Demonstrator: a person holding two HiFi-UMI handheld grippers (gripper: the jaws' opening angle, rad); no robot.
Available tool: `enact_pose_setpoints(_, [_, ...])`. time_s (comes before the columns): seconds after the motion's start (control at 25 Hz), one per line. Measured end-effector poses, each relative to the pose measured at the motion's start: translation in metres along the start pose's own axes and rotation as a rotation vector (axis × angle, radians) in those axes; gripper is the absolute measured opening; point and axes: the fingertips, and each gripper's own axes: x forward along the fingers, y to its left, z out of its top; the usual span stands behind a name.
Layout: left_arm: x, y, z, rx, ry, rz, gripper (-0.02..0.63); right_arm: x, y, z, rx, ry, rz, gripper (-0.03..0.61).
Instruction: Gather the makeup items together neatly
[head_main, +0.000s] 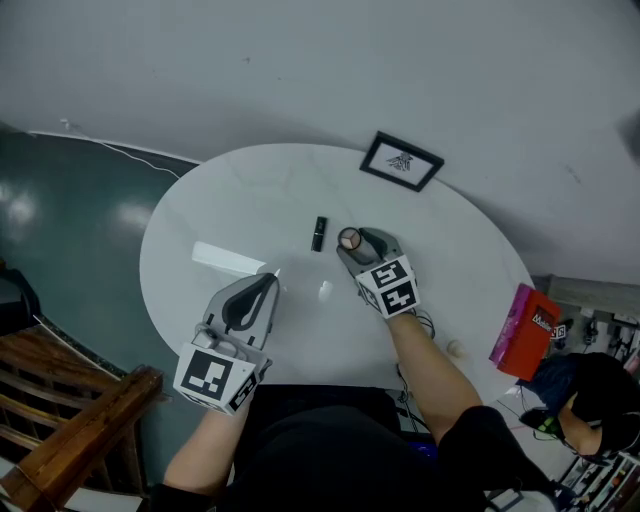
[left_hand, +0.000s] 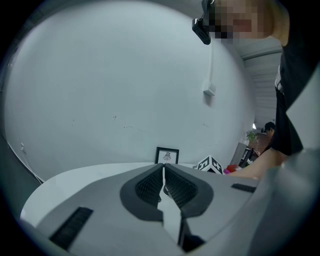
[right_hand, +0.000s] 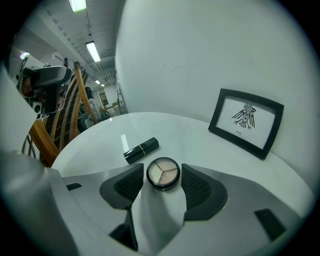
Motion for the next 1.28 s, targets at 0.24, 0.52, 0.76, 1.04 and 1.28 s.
enact_pose_setpoints(0.24, [-0.003, -0.015, 0.014, 0.035, -0.023, -0.06, 0.021, -0.038, -0.004, 0.021, 0.076, -0.106, -0.043, 0.215])
enact_pose_setpoints(0.52, [-0.025, -0.045, 0.024, 0.094, -0.045, -0.154, 0.021, -0.129, 0.0, 0.041, 0.148, -0.266, -0.167, 0.213])
enact_pose_setpoints(0.76, [-0.044, -0.068, 0.02, 0.142, -0.056, -0.237, 0.021, -0.22, 0.029, 0.055, 0.171, -0.42, -0.268, 0.207])
enact_pose_setpoints(1.04, [-0.053, -0.11, 0.04, 0.177, -0.099, -0.346, 0.021, -0.293, 0.06, 0.05, 0.184, -0.511, -0.356, 0.064])
enact_pose_setpoints(1.28, [-0.041, -0.154, 0.038, 0.179, -0.079, -0.425, 0.021, -0.349, 0.049, 0.02, 0.246, -0.56, -0.435, 0.046])
